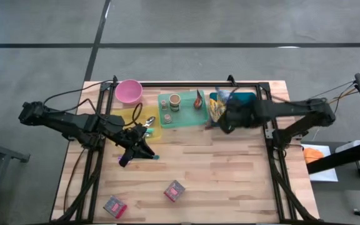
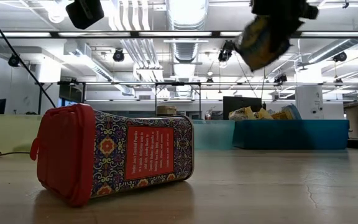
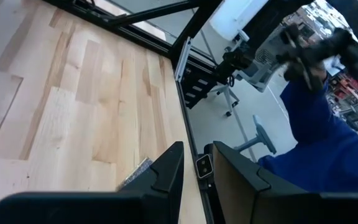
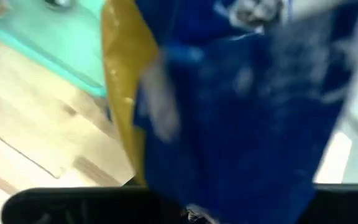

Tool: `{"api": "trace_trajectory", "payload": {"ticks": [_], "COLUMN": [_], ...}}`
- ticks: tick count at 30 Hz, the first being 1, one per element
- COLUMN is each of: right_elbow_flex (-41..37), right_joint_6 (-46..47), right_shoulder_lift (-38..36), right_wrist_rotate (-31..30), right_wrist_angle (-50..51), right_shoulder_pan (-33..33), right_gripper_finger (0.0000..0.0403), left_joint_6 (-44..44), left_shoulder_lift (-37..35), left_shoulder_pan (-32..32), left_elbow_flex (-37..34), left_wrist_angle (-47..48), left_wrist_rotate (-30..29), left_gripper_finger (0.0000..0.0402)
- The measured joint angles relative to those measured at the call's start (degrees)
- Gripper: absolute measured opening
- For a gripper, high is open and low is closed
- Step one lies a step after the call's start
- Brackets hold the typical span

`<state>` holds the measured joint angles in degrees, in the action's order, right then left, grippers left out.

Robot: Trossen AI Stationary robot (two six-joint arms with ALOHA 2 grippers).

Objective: Pick & Place Food Item
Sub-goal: Put the blue noodle pack into the blue bin

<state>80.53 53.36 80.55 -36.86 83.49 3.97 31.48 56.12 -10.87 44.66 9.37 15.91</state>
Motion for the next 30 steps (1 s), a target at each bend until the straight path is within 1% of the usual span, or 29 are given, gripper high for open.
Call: {"api": "trace_trajectory", "payload": {"ticks": [2,5,8,13,16,21,27,30], "right_elbow_flex": [-2.2,-5.0,-7.6,-11.1,-12.5,-15.2,-16.4,-16.5], "right_joint_6": [0.3,0.4,-1.4,-1.9,-2.3,-2.5,-2.5,-2.5], "right_shoulder_lift": [-3.0,-7.0,-10.2,-11.7,-11.2,-8.1,-1.0,3.4], "right_wrist_rotate": [2.6,4.9,8.8,15.1,18.8,25.4,26.6,26.7], "right_wrist_angle": [-0.3,-0.6,-1.2,-1.4,-1.6,-1.8,-1.8,-2.1], "right_shoulder_pan": [-4.8,-12.3,-18.9,-28.9,-33.5,-37.6,-38.9,-38.9], "right_gripper_finger": [0.0040,0.0040,0.0040,0.0040,0.0040,0.0040,0.0040,0.0051], "left_joint_6": [0.0,0.0,0.0,0.0,0.0,0.0,0.1,0.1], "left_shoulder_lift": [0.0,0.0,0.0,0.0,0.0,0.0,0.0,0.0], "left_shoulder_pan": [0.0,0.0,0.0,0.0,0.0,0.0,0.0,0.0], "left_elbow_flex": [0.0,0.0,0.0,0.0,0.0,0.0,0.0,0.0], "left_wrist_angle": [0.0,0.0,0.0,0.0,0.0,0.5,1.4,1.4], "left_wrist_rotate": [0.0,0.0,0.0,0.0,0.0,0.0,0.0,0.0], "left_gripper_finger": [0.0094,0.0094,0.0094,0.0094,0.0094,0.0094,0.0094,0.0094]}}
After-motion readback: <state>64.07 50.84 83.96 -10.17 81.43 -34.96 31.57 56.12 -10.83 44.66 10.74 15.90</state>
